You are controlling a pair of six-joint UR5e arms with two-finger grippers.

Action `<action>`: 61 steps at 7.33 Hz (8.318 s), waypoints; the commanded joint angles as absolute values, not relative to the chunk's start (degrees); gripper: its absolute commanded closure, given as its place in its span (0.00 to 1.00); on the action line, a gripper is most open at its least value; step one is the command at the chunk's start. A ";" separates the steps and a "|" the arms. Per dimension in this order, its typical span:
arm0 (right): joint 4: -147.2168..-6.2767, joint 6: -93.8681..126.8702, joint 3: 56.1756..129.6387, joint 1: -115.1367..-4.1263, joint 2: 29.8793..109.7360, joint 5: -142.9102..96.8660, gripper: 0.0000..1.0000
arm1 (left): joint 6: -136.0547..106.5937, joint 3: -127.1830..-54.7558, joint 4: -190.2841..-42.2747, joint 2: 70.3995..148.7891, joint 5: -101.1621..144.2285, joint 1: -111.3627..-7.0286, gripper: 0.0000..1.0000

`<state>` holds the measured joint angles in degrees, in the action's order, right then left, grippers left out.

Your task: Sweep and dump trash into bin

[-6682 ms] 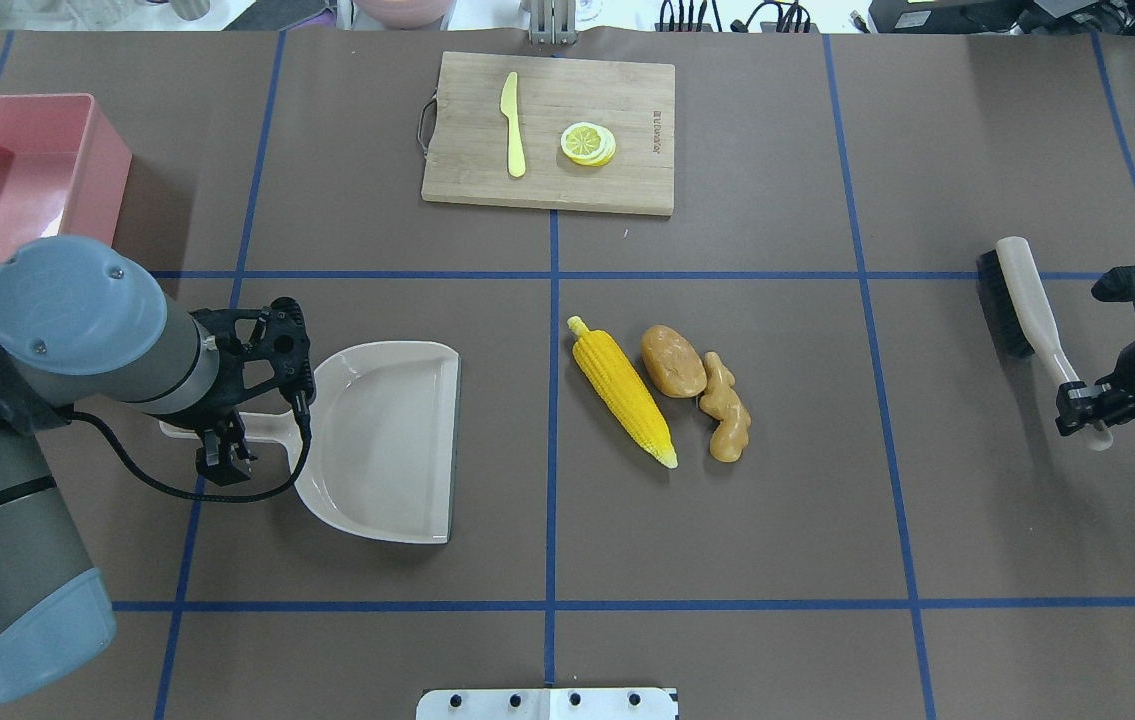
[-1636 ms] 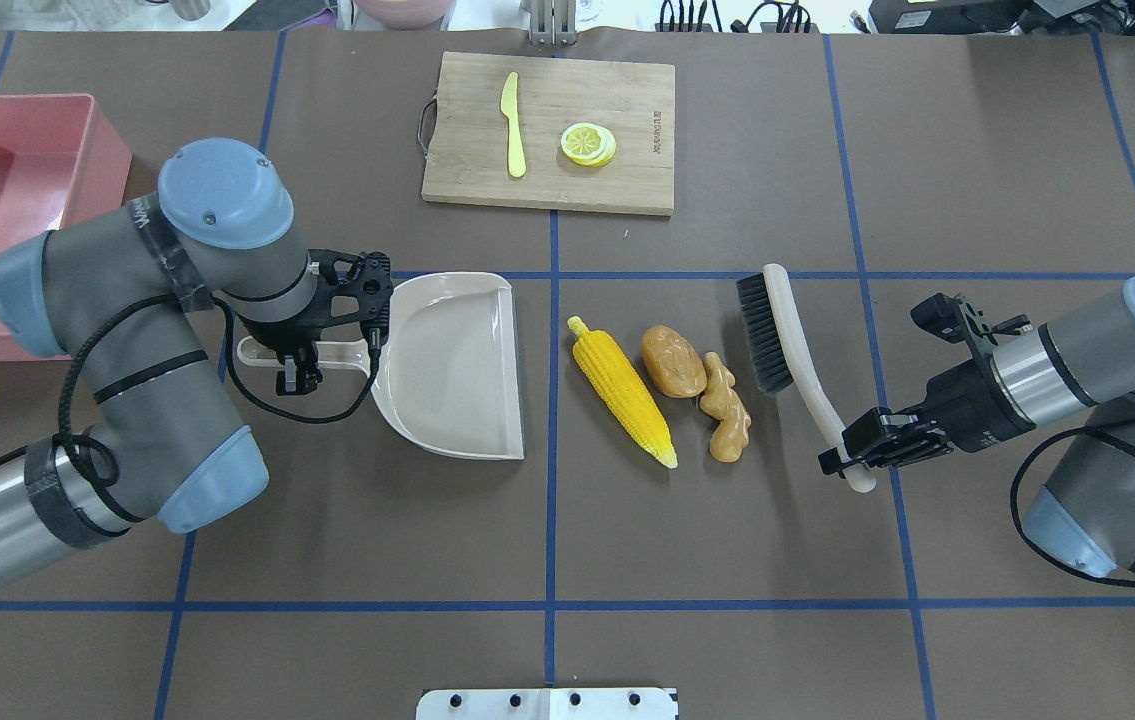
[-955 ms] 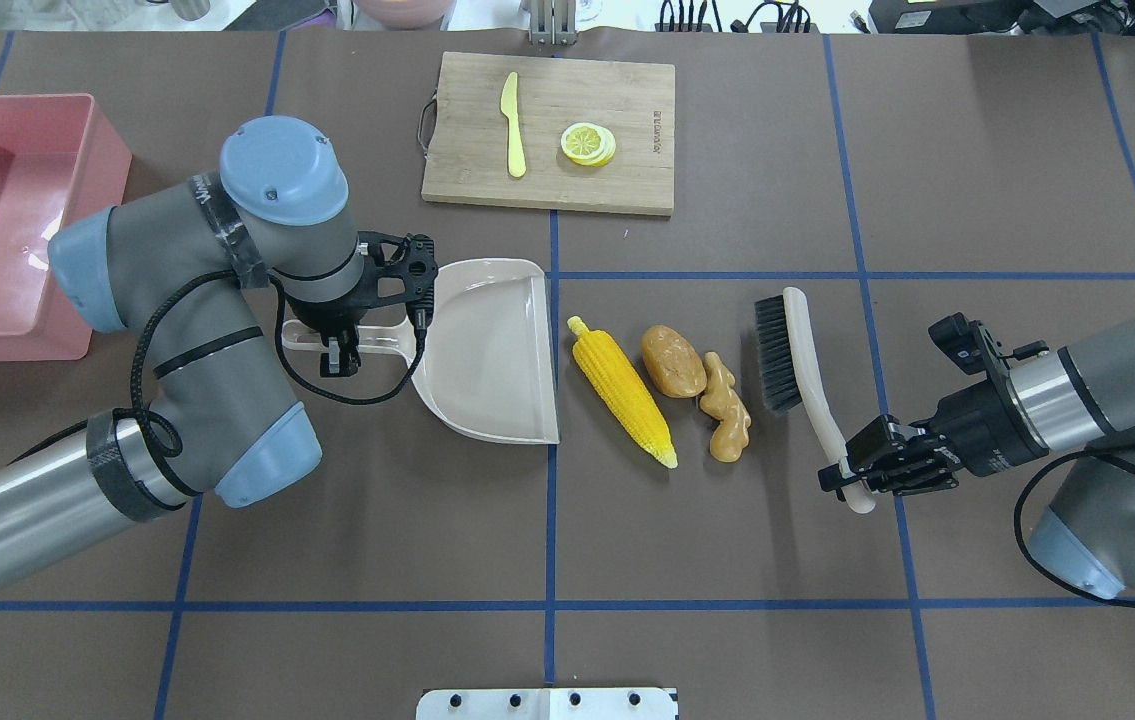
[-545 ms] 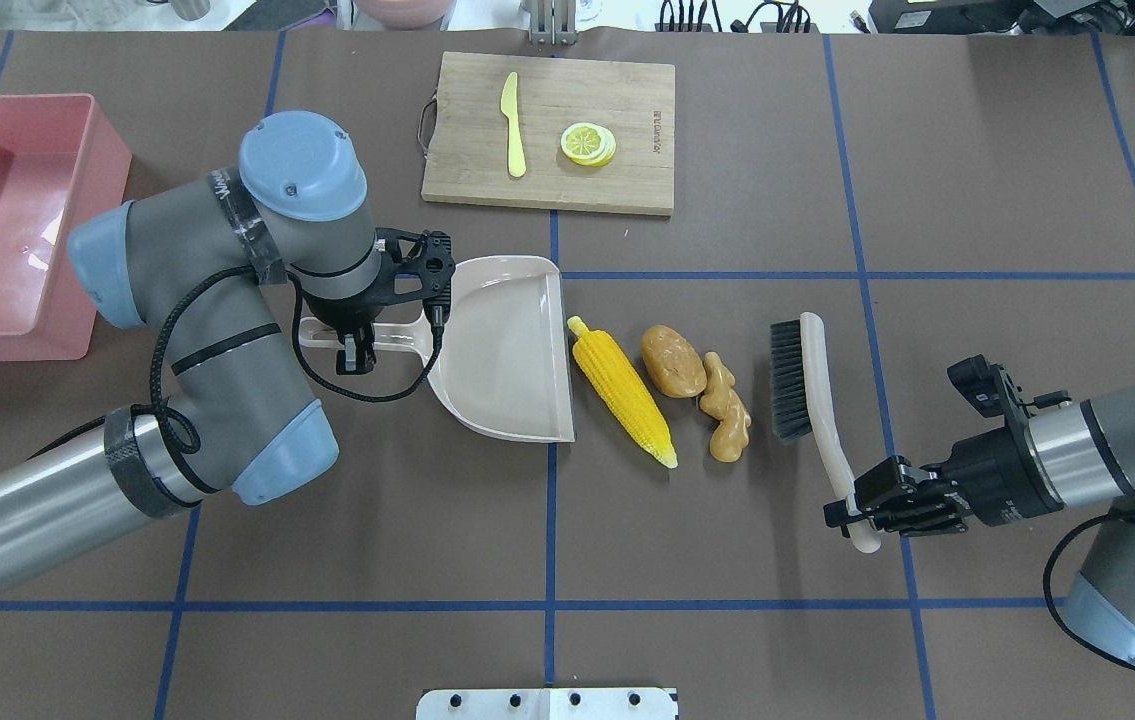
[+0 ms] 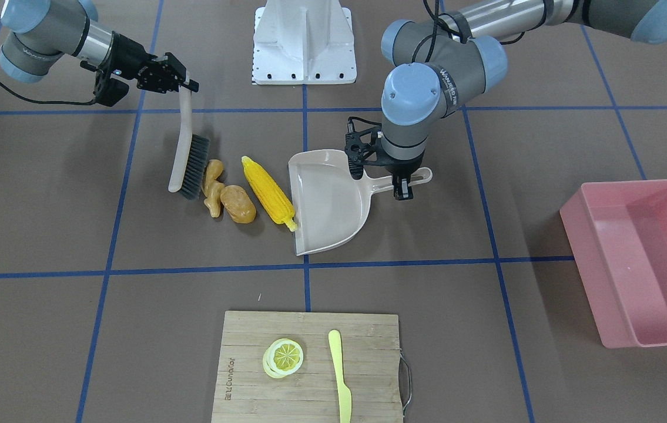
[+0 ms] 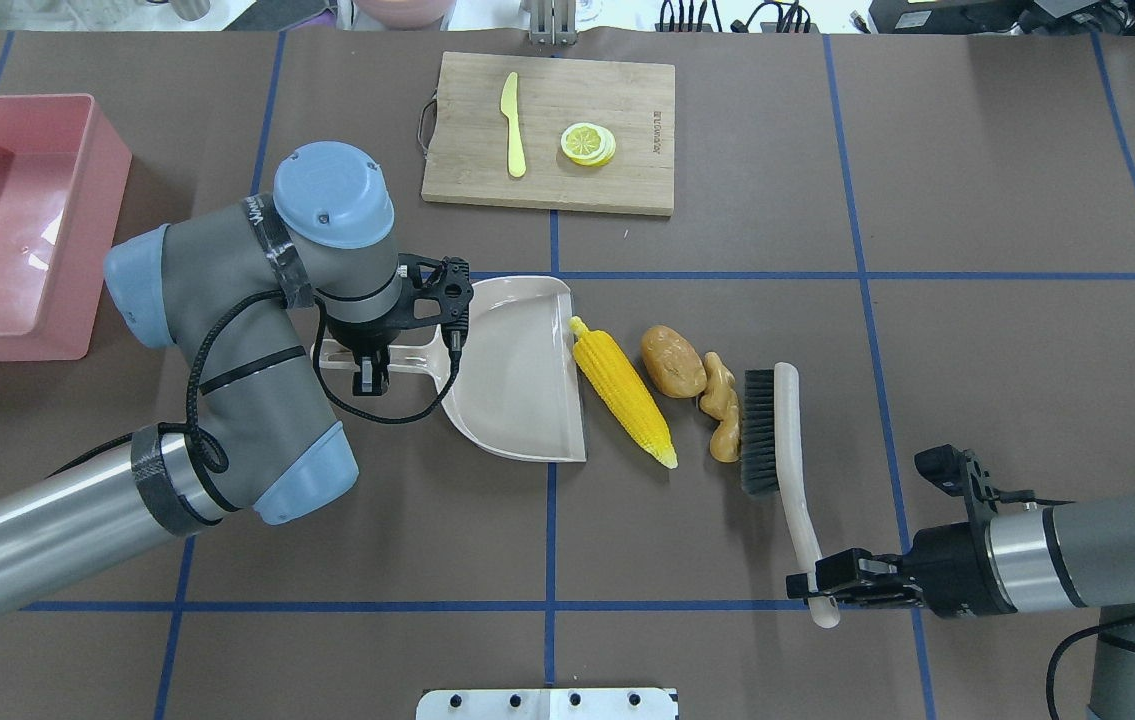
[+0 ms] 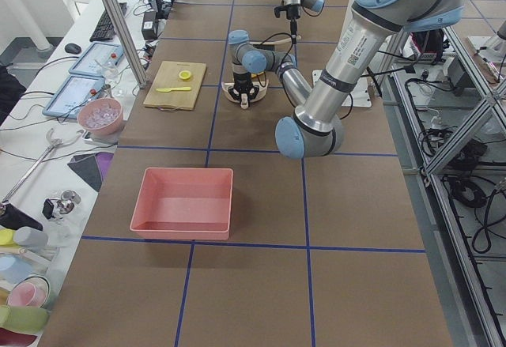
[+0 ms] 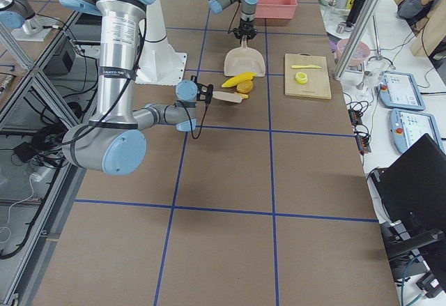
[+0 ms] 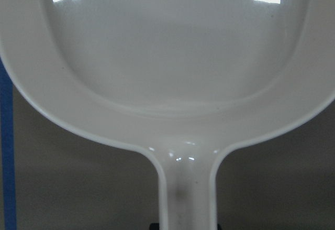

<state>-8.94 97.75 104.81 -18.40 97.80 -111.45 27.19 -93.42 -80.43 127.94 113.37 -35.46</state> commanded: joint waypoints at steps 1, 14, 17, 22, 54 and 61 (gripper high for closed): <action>-8.88 96.08 104.94 -17.23 99.31 -110.22 1.00 | 27.16 -93.34 -80.51 127.88 113.47 -35.42 1.00; -14.38 94.31 98.61 -16.87 85.37 -110.04 1.00 | 27.07 -93.34 -80.42 127.97 113.47 -35.51 1.00; -21.60 92.64 98.61 -17.58 78.51 -110.48 1.00 | 27.07 -93.34 -80.42 127.97 113.47 -35.51 1.00; -33.81 91.14 98.53 -16.79 67.79 -109.60 1.00 | 27.16 -93.34 -80.42 127.88 113.47 -35.51 1.00; -45.16 70.31 85.96 -32.17 58.10 -135.70 1.00 | 25.66 -90.79 -85.67 127.62 114.52 -38.85 1.00; -50.01 70.22 90.87 -38.48 60.90 -139.82 1.00 | 16.71 -90.79 -97.64 127.00 116.72 -39.20 1.00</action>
<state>-48.79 70.22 89.38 -36.20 59.76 -138.20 18.79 -90.79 -96.14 127.04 116.66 -39.19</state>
